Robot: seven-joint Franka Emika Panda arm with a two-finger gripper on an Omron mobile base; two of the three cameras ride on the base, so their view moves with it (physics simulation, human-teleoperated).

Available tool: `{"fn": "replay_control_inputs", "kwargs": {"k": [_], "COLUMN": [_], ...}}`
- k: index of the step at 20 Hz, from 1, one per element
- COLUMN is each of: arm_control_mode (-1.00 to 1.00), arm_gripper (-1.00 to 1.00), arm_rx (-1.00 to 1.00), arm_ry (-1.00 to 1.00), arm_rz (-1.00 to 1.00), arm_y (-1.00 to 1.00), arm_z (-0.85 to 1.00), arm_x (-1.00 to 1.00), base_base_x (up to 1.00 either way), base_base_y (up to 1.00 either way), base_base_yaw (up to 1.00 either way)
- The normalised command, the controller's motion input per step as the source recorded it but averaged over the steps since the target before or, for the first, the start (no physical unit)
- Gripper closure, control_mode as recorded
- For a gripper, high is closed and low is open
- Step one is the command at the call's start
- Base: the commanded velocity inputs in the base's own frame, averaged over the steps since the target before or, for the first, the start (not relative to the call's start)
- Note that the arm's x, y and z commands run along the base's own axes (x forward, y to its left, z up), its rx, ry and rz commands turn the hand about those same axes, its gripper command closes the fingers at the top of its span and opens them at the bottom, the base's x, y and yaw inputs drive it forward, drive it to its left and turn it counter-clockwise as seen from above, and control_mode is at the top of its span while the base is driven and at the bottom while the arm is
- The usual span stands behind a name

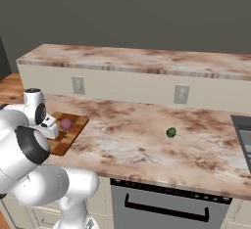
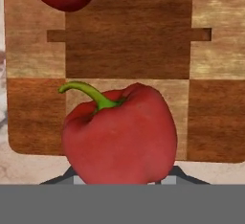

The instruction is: Place the avocado, onion, tomato, and bell pepper on the cutting board.

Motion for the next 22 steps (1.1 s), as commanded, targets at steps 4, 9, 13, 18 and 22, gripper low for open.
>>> {"fn": "replay_control_inputs", "kwargs": {"k": [4,9,13,18,22], "arm_control_mode": [-1.0,-1.0,-1.0,-1.0,-1.0], "arm_gripper": [1.0,1.0,1.0,1.0,1.0], "arm_rx": [0.0,0.0,0.0,0.0,0.0], "arm_ry": [0.0,0.01,0.05,0.06,0.02], "arm_rz": [0.0,0.0,0.0,0.0,0.0], "arm_y": [0.0,0.0,0.0,0.0,0.0], "arm_z": [-0.02,-0.07,-0.16,-0.16,-0.05], "arm_x": [0.0,0.03,0.13,0.18,0.04], "base_base_x": [0.0,0.0,0.0,0.0,0.0], "base_base_y": [0.0,0.0,0.0,0.0,0.0], "base_base_yaw": [0.0,0.0,0.0,0.0,0.0]}}
